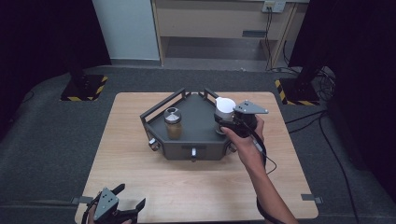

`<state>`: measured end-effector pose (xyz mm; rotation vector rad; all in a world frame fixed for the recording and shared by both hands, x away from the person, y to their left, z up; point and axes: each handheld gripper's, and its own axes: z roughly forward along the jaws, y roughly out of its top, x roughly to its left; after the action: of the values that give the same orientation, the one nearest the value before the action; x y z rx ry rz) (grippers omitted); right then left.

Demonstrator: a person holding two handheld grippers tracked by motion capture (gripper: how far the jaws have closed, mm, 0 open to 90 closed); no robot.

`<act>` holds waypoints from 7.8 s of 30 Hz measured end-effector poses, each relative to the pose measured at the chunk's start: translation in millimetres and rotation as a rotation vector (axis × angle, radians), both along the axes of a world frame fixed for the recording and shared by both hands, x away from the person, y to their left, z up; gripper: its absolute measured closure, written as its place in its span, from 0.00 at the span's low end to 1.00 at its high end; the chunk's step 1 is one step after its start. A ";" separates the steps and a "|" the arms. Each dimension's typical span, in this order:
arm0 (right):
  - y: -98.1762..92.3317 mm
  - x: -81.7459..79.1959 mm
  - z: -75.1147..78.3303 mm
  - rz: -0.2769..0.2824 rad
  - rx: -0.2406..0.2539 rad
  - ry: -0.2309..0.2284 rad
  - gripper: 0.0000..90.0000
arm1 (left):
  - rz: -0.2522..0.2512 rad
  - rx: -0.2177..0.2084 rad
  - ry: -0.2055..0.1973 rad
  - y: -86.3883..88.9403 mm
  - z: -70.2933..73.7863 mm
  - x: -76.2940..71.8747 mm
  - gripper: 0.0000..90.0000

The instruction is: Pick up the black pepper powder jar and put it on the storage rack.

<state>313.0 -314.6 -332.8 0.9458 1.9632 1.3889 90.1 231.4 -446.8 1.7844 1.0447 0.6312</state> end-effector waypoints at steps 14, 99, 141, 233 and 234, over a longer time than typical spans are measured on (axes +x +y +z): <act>2.9 0.8 -12.0 0.014 0.008 0.000 0.34 | 0.005 -0.025 0.006 3.1 -1.5 -0.2 0.06; -32.5 -24.8 -13.8 0.062 0.054 0.050 0.02 | 0.004 -0.011 -0.006 1.7 1.3 -4.4 0.06; -105.9 -132.1 -56.2 0.056 0.113 0.054 0.03 | 0.027 0.004 -0.006 -0.9 1.6 -7.0 0.05; -125.0 -206.7 -131.0 -0.064 0.113 0.061 0.03 | 0.060 0.003 -0.005 0.2 1.9 -10.5 0.05; -124.8 -207.1 -131.7 -0.064 0.113 0.061 0.03 | 0.060 0.003 -0.006 0.1 1.9 -10.5 0.05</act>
<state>105.9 -439.4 -464.5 1.1044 1.8974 1.4632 79.5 231.5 -444.9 1.7587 1.0971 0.6742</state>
